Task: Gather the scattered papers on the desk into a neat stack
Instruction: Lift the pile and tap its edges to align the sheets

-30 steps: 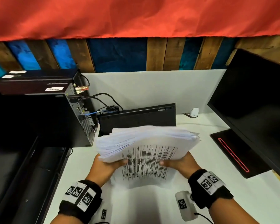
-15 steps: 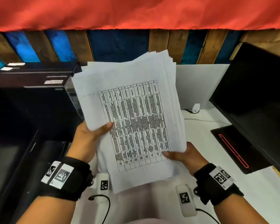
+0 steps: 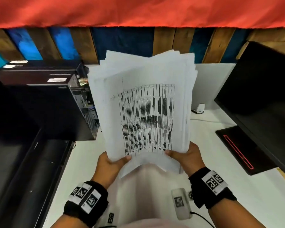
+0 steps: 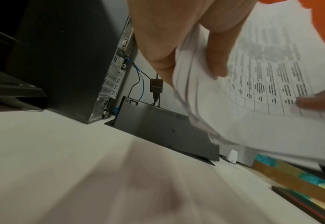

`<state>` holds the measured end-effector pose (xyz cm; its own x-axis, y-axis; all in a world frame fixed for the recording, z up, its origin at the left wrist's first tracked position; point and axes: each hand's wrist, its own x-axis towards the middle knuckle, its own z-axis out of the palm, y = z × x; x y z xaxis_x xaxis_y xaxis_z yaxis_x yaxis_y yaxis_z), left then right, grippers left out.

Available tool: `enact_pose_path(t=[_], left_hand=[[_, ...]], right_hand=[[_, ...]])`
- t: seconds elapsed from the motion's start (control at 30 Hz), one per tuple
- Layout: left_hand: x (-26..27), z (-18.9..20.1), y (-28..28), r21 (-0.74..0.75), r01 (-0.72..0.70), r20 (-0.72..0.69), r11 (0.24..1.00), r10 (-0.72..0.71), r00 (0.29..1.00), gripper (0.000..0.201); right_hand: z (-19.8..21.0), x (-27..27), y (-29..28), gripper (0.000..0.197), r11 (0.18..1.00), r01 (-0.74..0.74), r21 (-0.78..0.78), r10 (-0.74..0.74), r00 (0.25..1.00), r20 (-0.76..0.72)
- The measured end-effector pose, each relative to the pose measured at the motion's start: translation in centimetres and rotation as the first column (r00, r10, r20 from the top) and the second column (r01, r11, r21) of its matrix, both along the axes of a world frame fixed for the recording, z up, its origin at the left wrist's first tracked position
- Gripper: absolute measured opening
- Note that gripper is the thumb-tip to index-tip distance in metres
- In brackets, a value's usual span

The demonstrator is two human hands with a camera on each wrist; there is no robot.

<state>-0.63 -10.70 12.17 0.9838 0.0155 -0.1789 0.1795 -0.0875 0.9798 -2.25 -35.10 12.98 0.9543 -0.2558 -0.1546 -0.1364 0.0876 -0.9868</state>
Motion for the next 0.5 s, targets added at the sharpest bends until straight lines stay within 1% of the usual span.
enact_pose_path(t=[0.1, 0.17, 0.23, 0.3, 0.37, 0.4, 0.43, 0.5], left_hand=[[0.5, 0.8, 0.2, -0.087, -0.044, 0.011, 0.995, 0.045, 0.999, 0.027], [0.8, 1.3, 0.2, -0.136, -0.071, 0.018, 0.988, 0.074, 0.997, 0.025], [0.6, 2.1, 0.1, -0.162, -0.089, 0.057, 0.983, 0.099, 0.993, 0.025], [0.4, 3.0, 0.1, -0.174, -0.093, 0.120, 0.980, 0.115, 0.986, 0.026], [0.3, 4.2, 0.2, -0.174, -0.088, 0.204, 0.981, 0.123, 0.971, 0.026], [0.3, 4.9, 0.2, -0.170, -0.076, 0.248, 0.982, 0.118, 0.962, 0.029], [0.4, 5.6, 0.2, -0.167, -0.055, 0.288, 0.984, 0.102, 0.952, 0.035], [0.7, 6.9, 0.2, -0.133, -0.027, 0.368, 0.991, 0.075, 0.927, 0.050]], right_hand=[[0.5, 0.2, -0.5, 0.033, 1.000, -0.020, 0.015, 0.019, 1.000, 0.010], [1.0, 0.2, -0.4, 0.027, 1.000, -0.025, 0.015, 0.025, 1.000, 0.009], [2.2, 0.0, 0.2, 0.018, 0.999, -0.026, 0.030, 0.025, 1.000, 0.014], [3.8, -0.3, 0.8, 0.030, 1.000, 0.023, 0.020, -0.024, 0.998, 0.061], [5.0, -0.6, 0.9, 0.018, 0.998, 0.054, -0.041, -0.048, 0.988, 0.145], [5.4, -0.6, 0.9, 0.019, 0.997, 0.050, -0.062, -0.038, 0.981, 0.190], [6.2, -0.7, 1.1, 0.026, 0.996, 0.057, -0.064, -0.040, 0.970, 0.238], [7.0, -0.5, 1.1, 0.050, 0.993, 0.066, -0.097, -0.032, 0.949, 0.314]])
